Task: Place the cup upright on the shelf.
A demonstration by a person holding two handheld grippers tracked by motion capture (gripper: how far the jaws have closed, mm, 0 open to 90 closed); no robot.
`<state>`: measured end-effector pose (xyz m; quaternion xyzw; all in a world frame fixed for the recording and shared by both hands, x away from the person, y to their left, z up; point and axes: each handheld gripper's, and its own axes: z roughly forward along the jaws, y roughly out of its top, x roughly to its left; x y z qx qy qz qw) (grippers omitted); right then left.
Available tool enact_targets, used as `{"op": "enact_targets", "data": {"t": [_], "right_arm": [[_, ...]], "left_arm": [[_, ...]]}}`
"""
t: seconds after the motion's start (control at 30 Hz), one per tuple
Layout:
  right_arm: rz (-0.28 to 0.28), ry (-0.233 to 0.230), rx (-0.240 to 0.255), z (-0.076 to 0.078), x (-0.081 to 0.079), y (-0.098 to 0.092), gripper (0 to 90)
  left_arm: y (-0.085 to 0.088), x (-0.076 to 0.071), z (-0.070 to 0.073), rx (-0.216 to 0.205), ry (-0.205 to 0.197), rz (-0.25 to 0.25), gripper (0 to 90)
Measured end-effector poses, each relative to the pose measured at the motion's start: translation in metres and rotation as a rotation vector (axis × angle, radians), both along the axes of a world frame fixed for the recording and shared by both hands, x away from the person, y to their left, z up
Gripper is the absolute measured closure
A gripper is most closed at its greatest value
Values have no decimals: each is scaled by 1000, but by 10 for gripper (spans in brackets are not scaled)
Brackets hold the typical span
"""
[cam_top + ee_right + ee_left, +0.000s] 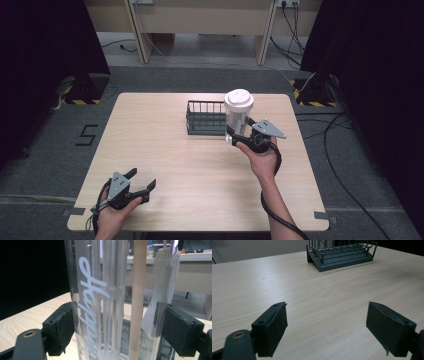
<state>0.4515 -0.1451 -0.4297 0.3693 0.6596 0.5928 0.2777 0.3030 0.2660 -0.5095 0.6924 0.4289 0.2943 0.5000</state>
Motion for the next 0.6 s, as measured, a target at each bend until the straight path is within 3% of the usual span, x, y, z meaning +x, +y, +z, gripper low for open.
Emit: {"op": "enact_targets", "data": {"t": [0.6], "right_arm": [[-10,-5,26,15,37,13,190]], "left_arm": [[0,0,0,-6,3,-2,164]]}}
